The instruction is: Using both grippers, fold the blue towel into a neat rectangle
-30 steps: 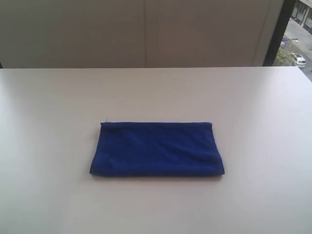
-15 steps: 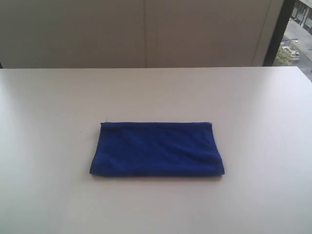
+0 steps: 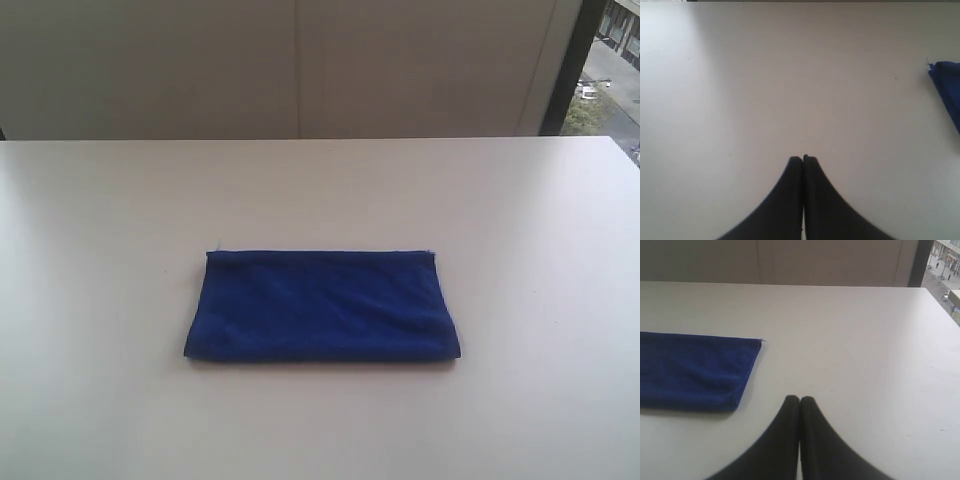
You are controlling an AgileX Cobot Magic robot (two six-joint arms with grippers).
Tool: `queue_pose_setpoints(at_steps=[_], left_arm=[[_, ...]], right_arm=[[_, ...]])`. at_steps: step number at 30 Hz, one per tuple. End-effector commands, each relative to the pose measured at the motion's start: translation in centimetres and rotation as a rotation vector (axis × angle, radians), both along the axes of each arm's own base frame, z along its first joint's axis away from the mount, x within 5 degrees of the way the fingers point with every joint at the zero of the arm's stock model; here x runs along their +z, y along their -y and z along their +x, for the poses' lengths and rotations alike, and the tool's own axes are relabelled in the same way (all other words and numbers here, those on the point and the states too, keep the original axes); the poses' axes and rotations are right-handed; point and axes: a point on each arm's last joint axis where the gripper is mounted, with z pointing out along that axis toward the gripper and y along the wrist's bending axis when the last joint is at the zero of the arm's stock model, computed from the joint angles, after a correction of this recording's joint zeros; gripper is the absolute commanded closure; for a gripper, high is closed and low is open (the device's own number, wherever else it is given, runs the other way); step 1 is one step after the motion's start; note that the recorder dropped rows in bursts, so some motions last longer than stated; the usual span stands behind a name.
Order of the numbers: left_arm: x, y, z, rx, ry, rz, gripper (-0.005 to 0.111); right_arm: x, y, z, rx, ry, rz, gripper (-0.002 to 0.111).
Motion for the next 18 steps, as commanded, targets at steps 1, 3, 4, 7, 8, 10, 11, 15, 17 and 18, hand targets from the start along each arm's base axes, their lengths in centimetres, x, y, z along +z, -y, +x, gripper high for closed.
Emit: queue_pose_setpoints(at_steps=[1,3,4,7,8,10,11,15,17,18], left_arm=[[-0.09,0.00,-0.03,0.003,-0.004,-0.006,0.107],[-0.10,-0.01,-0.03,0.003,-0.004,0.000,0.107],[-0.10,-0.01,-0.03,0.003,-0.004,0.000,0.107],[-0.10,-0.01,-0.03,0.003,-0.004,0.000,0.107],[-0.10,-0.01,-0.03,0.003,-0.004,0.000,0.107],[-0.10,-0.01,-0.03,0.003,-0.004,0.000,0.107],[-0.10,-0.01,-0.03,0.003,-0.004,0.000,0.107],[-0.10,-0.01,-0.03,0.003,-0.004,0.000,0.107],[-0.10,-0.01,-0.03,0.003,-0.004,0.000,0.107],[-0.10,-0.01,-0.03,0.003,-0.004,0.000,0.107]], right_arm=[[-0.06,-0.03,-0.01,0.003,0.010,0.001,0.108],[-0.06,-0.03,-0.01,0.003,0.010,0.001,0.108],[-0.06,-0.03,-0.01,0.003,0.010,0.001,0.108],[-0.06,-0.03,-0.01,0.003,0.010,0.001,0.108],[-0.06,-0.03,-0.01,0.003,0.010,0.001,0.108],[-0.06,-0.03,-0.01,0.003,0.010,0.001,0.108],[-0.06,-0.03,-0.01,0.003,0.010,0.001,0.108],[-0.06,-0.03,-0.01,0.003,0.010,0.001,0.108],[-0.06,-0.03,-0.01,0.003,0.010,0.001,0.108],[-0.06,-0.03,-0.01,0.003,0.010,0.001,0.108]])
